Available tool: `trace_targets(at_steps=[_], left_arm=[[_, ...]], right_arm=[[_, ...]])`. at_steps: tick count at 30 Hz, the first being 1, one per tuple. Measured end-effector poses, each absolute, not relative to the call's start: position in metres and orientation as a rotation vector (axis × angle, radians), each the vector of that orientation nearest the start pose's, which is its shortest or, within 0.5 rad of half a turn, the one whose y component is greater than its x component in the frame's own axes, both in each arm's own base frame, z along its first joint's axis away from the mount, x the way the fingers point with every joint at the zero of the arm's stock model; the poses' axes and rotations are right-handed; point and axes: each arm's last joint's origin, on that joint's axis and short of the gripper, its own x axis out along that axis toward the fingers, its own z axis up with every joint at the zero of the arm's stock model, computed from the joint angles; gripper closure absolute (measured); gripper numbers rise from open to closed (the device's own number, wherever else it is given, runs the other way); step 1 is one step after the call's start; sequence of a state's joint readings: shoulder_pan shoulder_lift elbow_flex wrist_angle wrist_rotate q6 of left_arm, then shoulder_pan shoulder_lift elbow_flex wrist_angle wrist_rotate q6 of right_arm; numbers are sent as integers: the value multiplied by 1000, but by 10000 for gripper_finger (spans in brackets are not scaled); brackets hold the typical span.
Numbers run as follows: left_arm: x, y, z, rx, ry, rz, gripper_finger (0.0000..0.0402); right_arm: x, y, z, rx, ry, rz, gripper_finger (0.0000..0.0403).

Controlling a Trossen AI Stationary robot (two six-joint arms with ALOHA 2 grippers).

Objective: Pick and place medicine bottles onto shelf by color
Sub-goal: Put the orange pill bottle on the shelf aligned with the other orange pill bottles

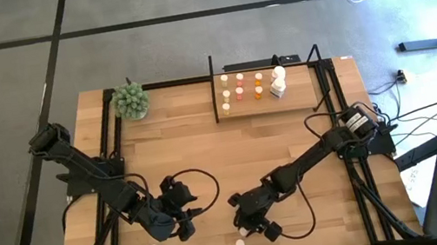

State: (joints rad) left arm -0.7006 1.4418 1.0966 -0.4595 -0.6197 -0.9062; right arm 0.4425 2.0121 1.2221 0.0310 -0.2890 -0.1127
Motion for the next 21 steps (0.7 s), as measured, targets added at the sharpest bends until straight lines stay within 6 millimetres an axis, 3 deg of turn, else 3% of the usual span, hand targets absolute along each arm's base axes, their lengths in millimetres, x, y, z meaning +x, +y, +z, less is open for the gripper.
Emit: trace_targets(at_steps=[12,21], left_arm=[[240,-181,273,-383,602,208,237],[240,-181,273,-383,602,208,237]], right_arm=[[373,187,144,-170,743,715,251],[373,187,144,-169,743,714,281]])
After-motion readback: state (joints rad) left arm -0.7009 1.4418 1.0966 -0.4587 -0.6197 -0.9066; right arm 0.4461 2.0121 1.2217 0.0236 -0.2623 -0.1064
